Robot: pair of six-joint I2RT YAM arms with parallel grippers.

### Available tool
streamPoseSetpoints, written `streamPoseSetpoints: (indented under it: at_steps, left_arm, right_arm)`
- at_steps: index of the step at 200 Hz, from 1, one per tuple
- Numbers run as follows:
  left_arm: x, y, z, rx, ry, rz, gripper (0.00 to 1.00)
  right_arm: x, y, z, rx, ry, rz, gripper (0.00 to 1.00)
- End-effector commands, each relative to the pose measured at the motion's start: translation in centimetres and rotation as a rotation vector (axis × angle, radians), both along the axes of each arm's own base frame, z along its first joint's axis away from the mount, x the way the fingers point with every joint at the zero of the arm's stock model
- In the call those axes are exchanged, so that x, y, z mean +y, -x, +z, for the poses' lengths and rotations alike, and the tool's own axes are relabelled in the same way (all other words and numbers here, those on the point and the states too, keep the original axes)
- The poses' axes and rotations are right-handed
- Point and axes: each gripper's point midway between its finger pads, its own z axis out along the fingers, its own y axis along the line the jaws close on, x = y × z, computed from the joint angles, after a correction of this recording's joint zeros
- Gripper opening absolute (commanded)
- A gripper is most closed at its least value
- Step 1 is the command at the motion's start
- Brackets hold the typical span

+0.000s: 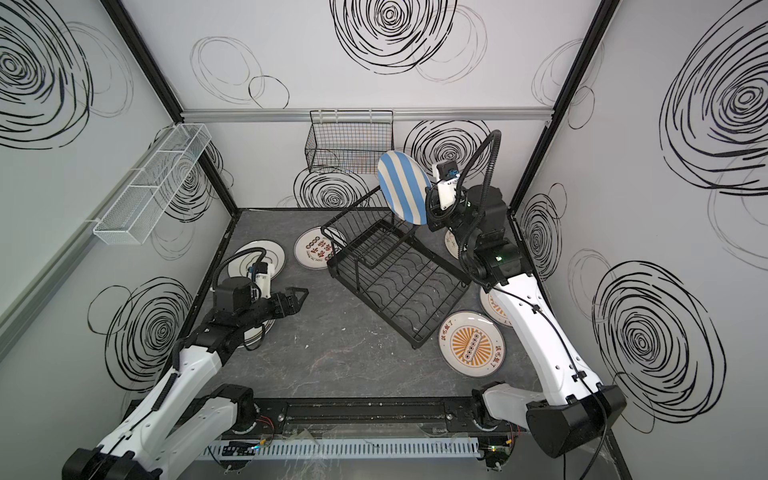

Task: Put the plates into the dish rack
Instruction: 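Carry the upright striped plate to the rack's far end with the right gripper, then lower the striped plate beside the first plate in the rack with the right gripper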

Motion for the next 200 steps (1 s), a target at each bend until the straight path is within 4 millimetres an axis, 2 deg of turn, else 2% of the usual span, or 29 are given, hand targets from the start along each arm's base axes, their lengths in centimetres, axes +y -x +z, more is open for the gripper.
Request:
streamPoseSetpoints:
  at_steps: [1, 56, 104, 166, 200]
  left_arm:
    - [-0.1, -0.3, 0.4, -0.037, -0.016, -0.011, 0.96]
    - [0.0, -0.3, 0.1, -0.032, -0.028, -0.007, 0.96]
    - [0.0, -0.3, -0.1, -0.024, -0.031, -0.009, 0.96]
    - [-0.1, -0.3, -0.2, -0.023, -0.029, -0.007, 0.96]
    - [0.0, -0.3, -0.4, -0.018, -0.035, -0.006, 0.96]
  right_arm:
    - [0.1, -0.5, 2.1, -0.115, 0.024, 0.014, 0.0]
    - [0.5, -1.6, 1.0, -0.122, 0.038, 0.031, 0.0]
    - [-0.1, -2.6, 0.0, -0.127, 0.049, -0.008, 0.0]
    - [-0.3, -3.1, -0.4, -0.142, 0.052, -0.032, 0.0]
    - [-0.1, -3.5, -1.3, -0.121, 0.046, -0.027, 0.0]
